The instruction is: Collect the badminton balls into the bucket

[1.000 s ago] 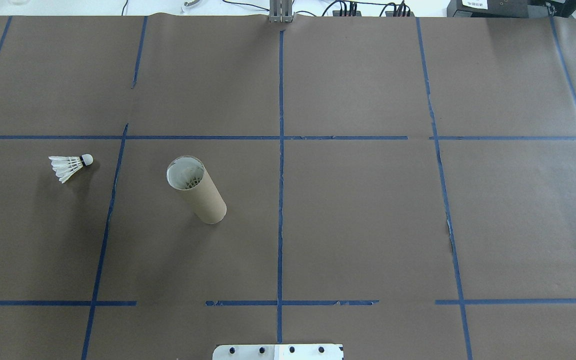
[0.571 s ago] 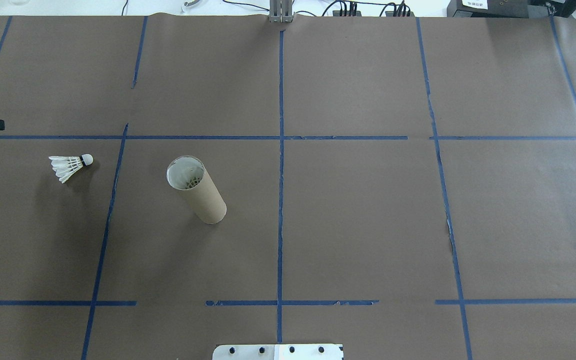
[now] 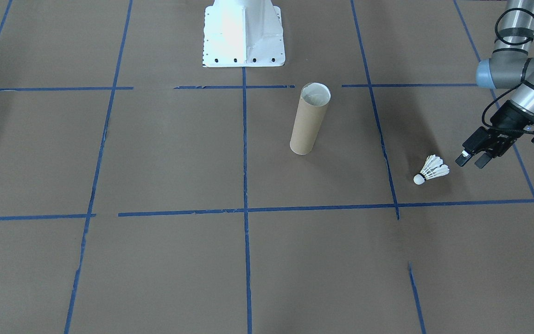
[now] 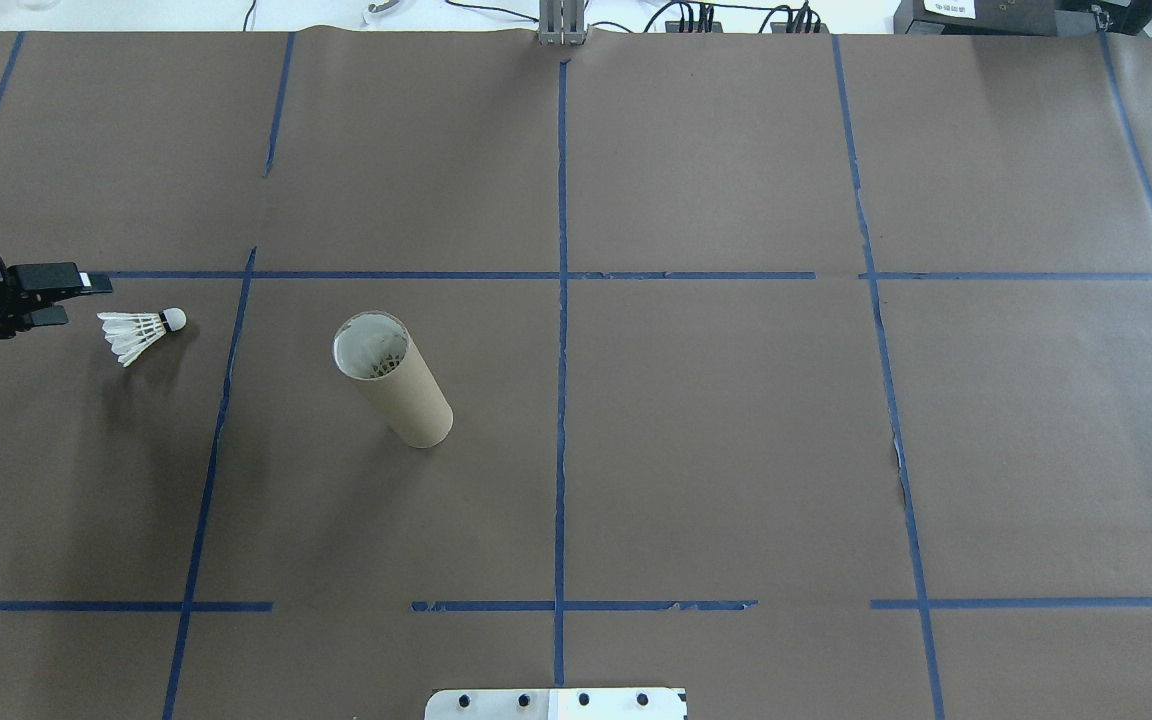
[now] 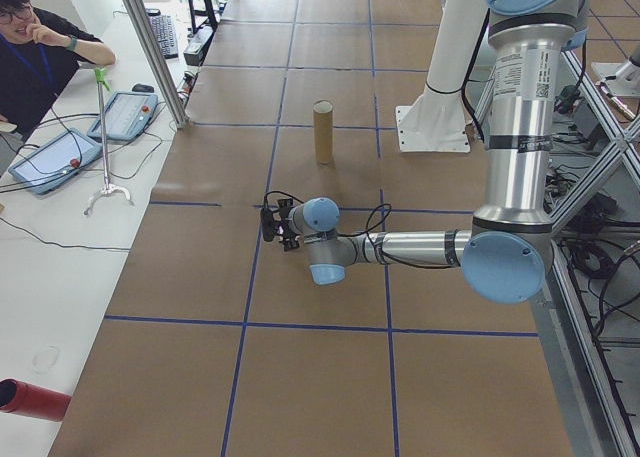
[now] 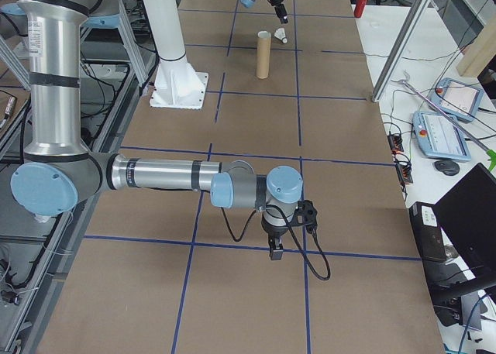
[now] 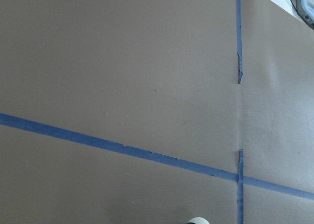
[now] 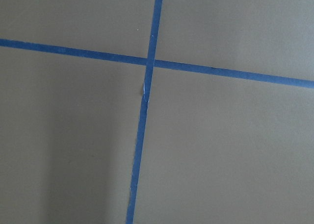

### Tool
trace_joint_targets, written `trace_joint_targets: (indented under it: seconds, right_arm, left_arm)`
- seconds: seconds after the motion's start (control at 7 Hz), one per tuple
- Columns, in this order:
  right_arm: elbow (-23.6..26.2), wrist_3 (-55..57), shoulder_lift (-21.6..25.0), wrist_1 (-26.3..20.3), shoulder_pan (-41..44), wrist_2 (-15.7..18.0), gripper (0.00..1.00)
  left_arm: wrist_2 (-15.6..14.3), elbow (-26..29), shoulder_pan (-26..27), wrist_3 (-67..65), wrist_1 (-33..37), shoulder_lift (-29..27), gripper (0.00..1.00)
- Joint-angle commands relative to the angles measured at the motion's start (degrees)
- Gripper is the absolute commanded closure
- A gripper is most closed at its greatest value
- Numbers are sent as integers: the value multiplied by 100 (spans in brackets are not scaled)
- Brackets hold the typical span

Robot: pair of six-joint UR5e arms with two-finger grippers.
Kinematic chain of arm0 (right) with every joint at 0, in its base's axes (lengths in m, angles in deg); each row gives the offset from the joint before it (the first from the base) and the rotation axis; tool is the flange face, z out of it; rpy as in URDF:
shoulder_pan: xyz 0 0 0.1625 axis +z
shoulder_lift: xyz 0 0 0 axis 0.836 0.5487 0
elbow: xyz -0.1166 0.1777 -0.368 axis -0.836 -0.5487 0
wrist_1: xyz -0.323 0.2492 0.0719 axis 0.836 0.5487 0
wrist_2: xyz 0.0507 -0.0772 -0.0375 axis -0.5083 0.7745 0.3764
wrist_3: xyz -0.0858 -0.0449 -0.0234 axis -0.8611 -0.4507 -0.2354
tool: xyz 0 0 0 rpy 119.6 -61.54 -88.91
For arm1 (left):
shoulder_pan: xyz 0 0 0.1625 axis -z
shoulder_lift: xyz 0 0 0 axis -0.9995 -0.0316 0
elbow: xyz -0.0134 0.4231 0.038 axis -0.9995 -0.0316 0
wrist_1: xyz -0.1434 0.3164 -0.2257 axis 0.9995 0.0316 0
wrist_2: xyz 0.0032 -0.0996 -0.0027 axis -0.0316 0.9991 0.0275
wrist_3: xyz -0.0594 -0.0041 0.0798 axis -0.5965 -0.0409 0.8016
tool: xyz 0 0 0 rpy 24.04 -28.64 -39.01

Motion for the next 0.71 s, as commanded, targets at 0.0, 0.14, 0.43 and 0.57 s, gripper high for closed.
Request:
trace_joint_targets:
  seconds: [0.0, 0.14, 0.43, 0.57]
  right_arm:
    - [0, 2, 0, 0, 0, 0, 0]
    - [0, 2, 0, 0, 0, 0, 0]
    - [0, 2, 0, 0, 0, 0, 0]
    - [0, 2, 0, 0, 0, 0, 0]
  left_arm:
    - [-239, 72, -301, -418, 117, -23, 0]
    - [-231, 90, -318, -435, 108, -23, 6]
    - [-204, 82, -318, -497, 108, -32, 69]
    - [-178, 47, -318, -506, 108, -32, 87]
